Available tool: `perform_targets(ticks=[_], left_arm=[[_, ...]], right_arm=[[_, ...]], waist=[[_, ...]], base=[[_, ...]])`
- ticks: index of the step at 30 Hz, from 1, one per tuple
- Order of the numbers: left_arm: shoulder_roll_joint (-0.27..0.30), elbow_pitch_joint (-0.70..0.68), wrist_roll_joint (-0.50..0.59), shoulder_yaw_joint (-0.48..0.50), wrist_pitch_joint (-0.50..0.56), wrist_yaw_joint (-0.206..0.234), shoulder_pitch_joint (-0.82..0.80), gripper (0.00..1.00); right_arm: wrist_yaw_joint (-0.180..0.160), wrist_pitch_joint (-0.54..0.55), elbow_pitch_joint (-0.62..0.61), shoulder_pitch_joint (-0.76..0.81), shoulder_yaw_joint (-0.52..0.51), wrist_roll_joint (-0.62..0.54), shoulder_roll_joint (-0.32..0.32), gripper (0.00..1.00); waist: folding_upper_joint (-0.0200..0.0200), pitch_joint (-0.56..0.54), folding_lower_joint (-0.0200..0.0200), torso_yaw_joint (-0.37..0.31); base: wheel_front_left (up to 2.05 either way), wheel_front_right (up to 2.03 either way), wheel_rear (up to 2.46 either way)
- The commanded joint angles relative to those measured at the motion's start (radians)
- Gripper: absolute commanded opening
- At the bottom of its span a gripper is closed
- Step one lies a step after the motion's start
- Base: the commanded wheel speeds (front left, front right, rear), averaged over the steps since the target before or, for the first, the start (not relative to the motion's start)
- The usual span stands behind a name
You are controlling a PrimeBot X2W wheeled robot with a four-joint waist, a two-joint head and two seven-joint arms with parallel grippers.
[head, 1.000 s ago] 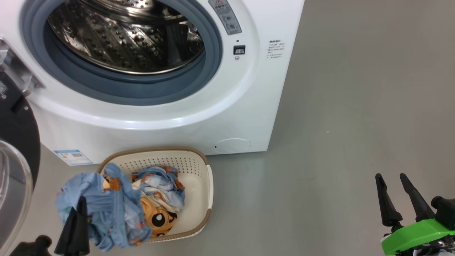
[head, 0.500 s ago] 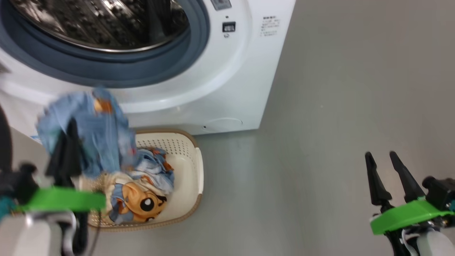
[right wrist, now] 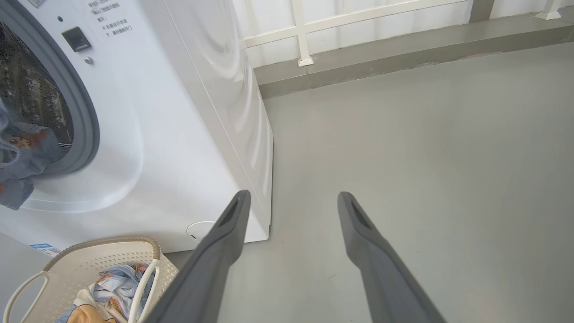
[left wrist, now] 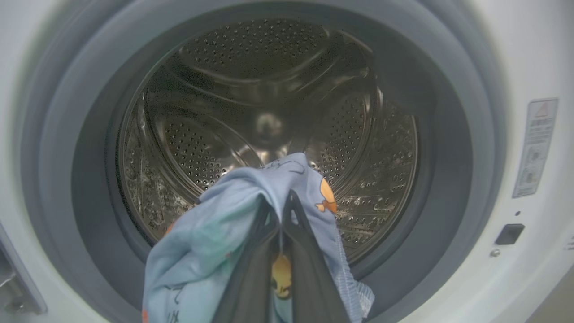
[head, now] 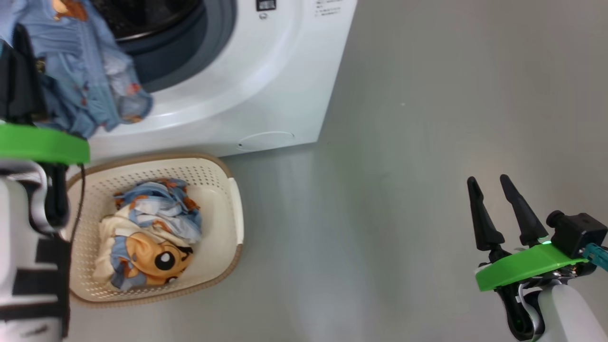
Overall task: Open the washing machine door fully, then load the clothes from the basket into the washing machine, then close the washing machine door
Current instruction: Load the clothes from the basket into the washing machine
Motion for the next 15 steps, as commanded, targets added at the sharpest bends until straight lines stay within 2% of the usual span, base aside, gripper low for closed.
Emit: perform_targets(ticks=[1, 15], left_arm=[[0.049, 0.009, 0.010, 0.028, -0.005, -0.002, -0.039, 0.00], [0.076, 0.446, 0.022, -0.023, -0.005, -0.002, -0.330, 0.00]], right_arm=[[0.002, -0.008, -0.025, -0.008, 0.024, -0.003, -0.003, 1.00], [0.002, -0.008, -0.024, -0.050, 0.075, 0.003, 0.030, 1.00]], waist=[[0.0000, 0.024, 0.0000, -0.023], [0.0000, 0.095, 0.0000, -0.085]], base=[[0.00, 0.00, 0.00], [0.00, 0.00, 0.00]])
